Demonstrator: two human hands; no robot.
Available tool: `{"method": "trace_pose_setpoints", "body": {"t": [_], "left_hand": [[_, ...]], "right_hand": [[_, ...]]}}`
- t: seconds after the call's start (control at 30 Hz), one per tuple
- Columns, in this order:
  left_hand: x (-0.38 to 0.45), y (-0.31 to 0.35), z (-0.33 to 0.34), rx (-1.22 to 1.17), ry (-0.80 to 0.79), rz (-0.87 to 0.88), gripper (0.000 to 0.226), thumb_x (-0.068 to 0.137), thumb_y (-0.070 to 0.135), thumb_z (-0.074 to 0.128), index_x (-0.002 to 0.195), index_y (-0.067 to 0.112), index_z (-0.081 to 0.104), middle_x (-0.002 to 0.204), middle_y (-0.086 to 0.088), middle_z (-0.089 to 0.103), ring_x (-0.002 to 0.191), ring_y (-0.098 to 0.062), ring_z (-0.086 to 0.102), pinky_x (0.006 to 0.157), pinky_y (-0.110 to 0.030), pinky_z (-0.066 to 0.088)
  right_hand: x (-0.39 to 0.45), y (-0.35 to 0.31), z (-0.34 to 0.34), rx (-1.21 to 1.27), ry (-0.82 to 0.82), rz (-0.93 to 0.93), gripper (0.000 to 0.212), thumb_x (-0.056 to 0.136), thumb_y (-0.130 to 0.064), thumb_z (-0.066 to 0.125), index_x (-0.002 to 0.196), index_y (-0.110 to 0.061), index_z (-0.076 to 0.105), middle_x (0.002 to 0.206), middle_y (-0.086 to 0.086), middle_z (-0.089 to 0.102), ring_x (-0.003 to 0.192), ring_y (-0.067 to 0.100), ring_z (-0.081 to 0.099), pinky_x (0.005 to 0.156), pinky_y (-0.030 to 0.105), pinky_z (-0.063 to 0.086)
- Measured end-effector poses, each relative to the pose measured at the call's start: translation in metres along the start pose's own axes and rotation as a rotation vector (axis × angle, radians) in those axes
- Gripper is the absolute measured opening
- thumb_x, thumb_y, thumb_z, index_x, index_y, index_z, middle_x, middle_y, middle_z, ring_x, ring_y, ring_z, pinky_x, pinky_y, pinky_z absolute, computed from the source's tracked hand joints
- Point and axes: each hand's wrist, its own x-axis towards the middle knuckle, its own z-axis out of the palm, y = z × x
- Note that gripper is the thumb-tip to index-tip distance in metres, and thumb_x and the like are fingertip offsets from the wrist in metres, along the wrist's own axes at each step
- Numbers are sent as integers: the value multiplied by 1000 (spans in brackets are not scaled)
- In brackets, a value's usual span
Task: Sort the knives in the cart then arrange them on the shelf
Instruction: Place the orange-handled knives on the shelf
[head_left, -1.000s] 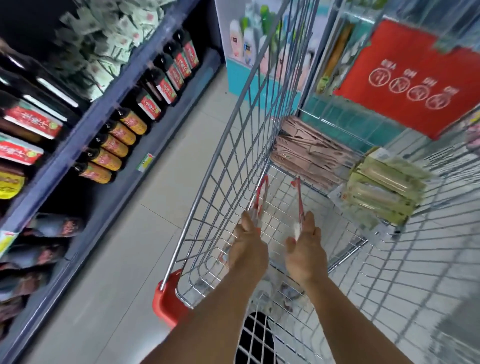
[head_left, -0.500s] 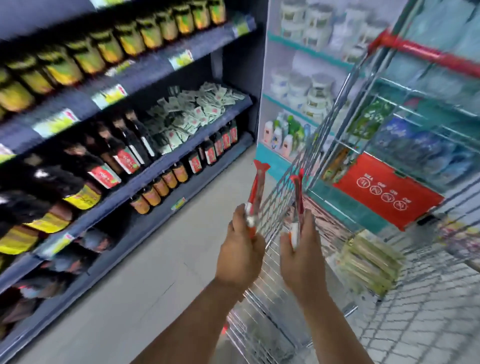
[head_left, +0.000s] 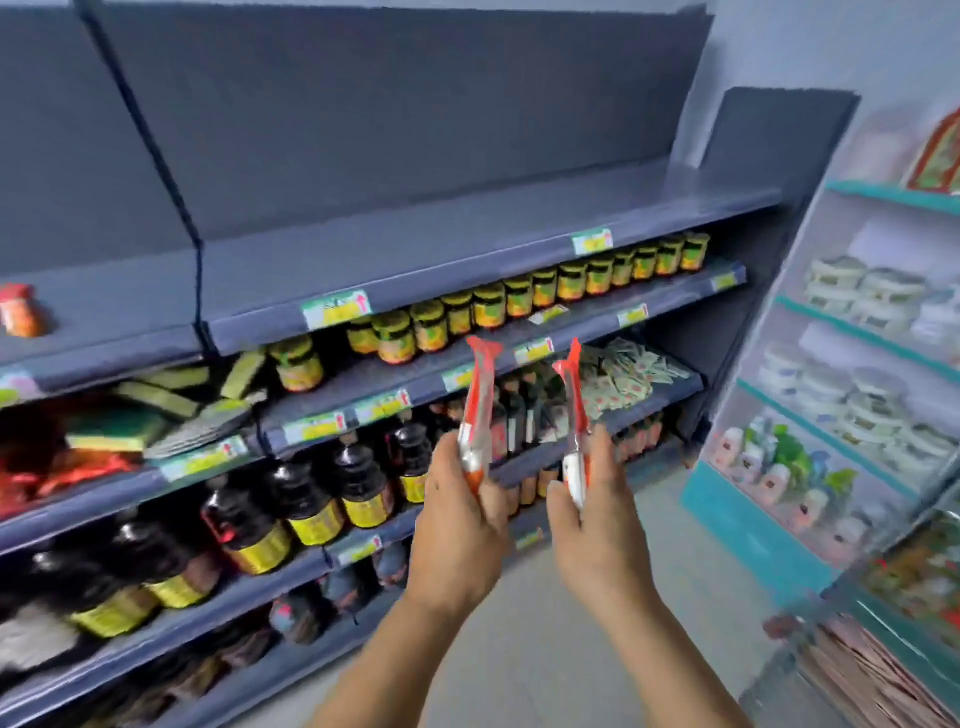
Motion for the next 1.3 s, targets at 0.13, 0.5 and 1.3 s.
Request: {"method": "trace_pose_setpoints", "body": {"t": [0.13,0.5,1.3], "left_hand": [[25,-30,-88,43,112,-42,42,91,20,38,130,29,28,107,-12,53,81,-32,56,68,-41,49],[66,-80,-244,182,400,-28,54,98,25,43,146,28,18,109,-1,44,85,-10,48,69,-22,37],[256,-160,-355,538,450,-540,30,98,23,42,128,24,38,131,-13,35,99,-30,45,73,-33,38]], "right_hand": [[9,-76,59,45,-61,-109,69,96,-24,51,152,-19,11,151,5,30,136,20,33,100,23,27],[38,-215,169,124,-276,-333,70,95,-30,54,152,-30,14,151,-5,31,135,16,35,92,24,33],[200,-361,356,-87,-603,-429,33,91,-16,52,119,-14,37,121,12,44,91,31,51,70,29,38]]}}
